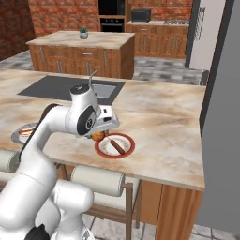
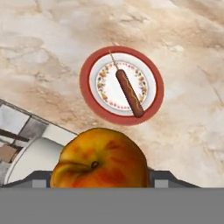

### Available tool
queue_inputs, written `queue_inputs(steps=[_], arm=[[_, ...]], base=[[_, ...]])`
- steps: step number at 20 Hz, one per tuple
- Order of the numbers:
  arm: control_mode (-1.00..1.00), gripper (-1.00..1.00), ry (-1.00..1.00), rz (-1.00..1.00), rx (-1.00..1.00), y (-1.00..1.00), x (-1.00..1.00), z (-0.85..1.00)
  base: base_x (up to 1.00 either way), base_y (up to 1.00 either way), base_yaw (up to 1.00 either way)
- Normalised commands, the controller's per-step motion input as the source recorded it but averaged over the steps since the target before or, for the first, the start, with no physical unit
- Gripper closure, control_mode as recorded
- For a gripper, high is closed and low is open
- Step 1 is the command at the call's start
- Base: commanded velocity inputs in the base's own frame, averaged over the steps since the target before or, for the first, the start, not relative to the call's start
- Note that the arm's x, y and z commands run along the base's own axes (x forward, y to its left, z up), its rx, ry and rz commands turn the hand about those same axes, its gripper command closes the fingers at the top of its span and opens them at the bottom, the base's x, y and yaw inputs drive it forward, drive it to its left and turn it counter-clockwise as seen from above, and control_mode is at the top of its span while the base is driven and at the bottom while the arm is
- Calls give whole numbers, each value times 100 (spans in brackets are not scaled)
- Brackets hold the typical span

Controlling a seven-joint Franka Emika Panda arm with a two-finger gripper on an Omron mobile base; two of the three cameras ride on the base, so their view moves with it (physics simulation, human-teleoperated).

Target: Pick up the peach and tangerine from the fridge and place one fruit on each plate on the dining counter.

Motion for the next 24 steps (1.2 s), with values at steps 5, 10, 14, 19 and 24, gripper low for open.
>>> queue_inputs(steps=[5, 10, 14, 19, 24], arm=[[-100, 100, 6, 0, -7, 0, 46, -44], [-100, 100, 1, 0, -2, 0, 24, -38], [-100, 100, 0, 0, -2, 0, 16, -36], [-100, 100, 1, 0, -1, 0, 27, -39], [-100, 100, 4, 0, 0, 0, 51, -31]], base=[[0, 0, 0], [0, 0, 0], [0, 0, 0], [0, 0, 0], [0, 0, 0]])
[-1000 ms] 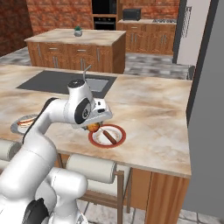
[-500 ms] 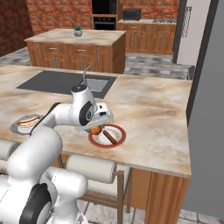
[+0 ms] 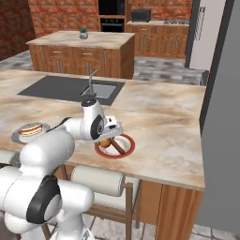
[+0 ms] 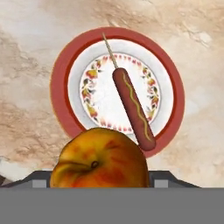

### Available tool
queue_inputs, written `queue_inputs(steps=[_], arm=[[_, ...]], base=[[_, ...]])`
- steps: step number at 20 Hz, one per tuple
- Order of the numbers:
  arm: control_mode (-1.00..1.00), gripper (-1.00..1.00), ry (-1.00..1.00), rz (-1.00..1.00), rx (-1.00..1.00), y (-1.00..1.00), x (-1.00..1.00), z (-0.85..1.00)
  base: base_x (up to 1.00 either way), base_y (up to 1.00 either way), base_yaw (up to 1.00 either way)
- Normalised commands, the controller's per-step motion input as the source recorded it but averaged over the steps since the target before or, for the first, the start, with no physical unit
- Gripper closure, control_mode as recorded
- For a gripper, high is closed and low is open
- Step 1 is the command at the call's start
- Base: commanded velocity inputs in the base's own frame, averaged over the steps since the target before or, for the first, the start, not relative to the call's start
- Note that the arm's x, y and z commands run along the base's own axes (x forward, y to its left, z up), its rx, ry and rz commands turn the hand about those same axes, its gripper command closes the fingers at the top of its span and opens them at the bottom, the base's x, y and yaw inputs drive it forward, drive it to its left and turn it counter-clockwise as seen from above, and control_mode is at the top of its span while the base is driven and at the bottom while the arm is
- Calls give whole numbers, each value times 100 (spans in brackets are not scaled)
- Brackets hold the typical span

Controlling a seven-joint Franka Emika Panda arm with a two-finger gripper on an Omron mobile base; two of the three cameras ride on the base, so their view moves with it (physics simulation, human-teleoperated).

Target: Pick up the peach and tangerine from the fridge and place one fruit on each plate on the dining counter.

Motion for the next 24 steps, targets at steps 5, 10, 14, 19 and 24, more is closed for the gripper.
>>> queue_inputs(steps=[5, 10, 14, 19, 24], arm=[[-100, 100, 5, 0, 0, 0, 53, -25], [-100, 100, 8, 0, 0, 0, 47, -23], [-100, 100, 2, 0, 0, -1, 28, -28], [-100, 100, 0, 2, 0, -7, 16, -33], [-100, 100, 0, 3, 0, -6, 7, -33]], base=[[0, 0, 0], [0, 0, 0], [0, 0, 0], [0, 0, 0], [0, 0, 0]])
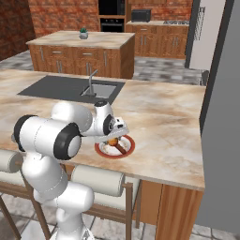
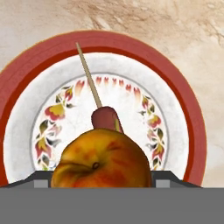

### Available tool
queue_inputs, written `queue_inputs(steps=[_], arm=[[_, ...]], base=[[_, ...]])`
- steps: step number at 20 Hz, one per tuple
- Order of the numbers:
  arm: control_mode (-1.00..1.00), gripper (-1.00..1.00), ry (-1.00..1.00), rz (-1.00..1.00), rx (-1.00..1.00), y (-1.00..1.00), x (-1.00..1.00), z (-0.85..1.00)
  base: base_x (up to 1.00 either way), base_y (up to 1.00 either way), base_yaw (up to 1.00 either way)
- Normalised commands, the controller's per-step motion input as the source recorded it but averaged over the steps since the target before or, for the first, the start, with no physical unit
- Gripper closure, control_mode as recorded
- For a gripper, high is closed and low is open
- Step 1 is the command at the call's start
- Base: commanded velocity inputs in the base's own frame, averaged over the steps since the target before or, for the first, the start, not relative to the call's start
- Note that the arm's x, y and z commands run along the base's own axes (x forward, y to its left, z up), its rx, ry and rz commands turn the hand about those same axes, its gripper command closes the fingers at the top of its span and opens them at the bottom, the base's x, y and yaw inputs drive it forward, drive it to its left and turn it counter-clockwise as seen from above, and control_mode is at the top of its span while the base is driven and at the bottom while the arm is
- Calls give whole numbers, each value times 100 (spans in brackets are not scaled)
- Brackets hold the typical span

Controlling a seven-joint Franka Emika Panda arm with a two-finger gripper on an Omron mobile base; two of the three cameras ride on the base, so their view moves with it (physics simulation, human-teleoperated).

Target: Pick up the peach and tangerine from the fridge and place one fruit on each plate on the dining counter.

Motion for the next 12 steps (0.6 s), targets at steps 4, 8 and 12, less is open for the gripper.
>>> queue_inputs(steps=[4, 8, 12], arm=[[-100, 100, 0, 2, 0, -4, 3, -31], [-100, -100, 0, 0, 0, 0, 0, -30], [-100, -100, 0, 0, 0, 0, -3, -18]], base=[[0, 0, 0], [0, 0, 0], [0, 0, 0]])
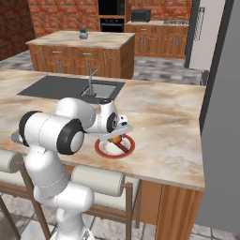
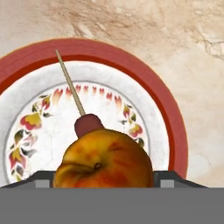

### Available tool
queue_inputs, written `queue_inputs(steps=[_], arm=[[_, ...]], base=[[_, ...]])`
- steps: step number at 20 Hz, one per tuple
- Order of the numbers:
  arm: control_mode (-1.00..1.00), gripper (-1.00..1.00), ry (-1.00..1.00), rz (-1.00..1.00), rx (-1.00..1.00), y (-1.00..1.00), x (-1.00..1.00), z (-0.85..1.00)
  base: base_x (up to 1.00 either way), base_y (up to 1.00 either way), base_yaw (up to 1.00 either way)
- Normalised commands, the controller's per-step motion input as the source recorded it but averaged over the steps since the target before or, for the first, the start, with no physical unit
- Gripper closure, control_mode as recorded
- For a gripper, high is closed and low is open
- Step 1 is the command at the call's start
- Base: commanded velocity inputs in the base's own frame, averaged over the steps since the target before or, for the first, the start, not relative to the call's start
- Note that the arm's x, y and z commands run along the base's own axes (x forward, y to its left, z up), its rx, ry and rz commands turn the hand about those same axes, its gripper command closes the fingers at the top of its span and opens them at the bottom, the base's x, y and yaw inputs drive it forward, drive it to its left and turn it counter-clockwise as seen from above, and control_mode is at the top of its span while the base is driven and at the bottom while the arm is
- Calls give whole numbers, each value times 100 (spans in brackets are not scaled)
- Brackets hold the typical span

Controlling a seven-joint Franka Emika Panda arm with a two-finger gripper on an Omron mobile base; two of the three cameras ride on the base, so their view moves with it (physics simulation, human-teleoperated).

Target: Pick up the peach and tangerine from the fridge and place one fruit on each plate on the dining counter.

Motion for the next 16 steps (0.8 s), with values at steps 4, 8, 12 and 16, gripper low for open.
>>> queue_inputs(steps=[4, 8, 12, 16], arm=[[-100, -100, 0, 0, 0, 0, -14, -9], [-100, -100, 0, 2, 0, 0, -23, -3], [-100, -100, 0, 5, 0, 0, -29, 0], [-100, -100, -3, 6, 0, 0, -25, 4]], base=[[0, 0, 0], [0, 0, 0], [0, 0, 0], [0, 0, 0]])
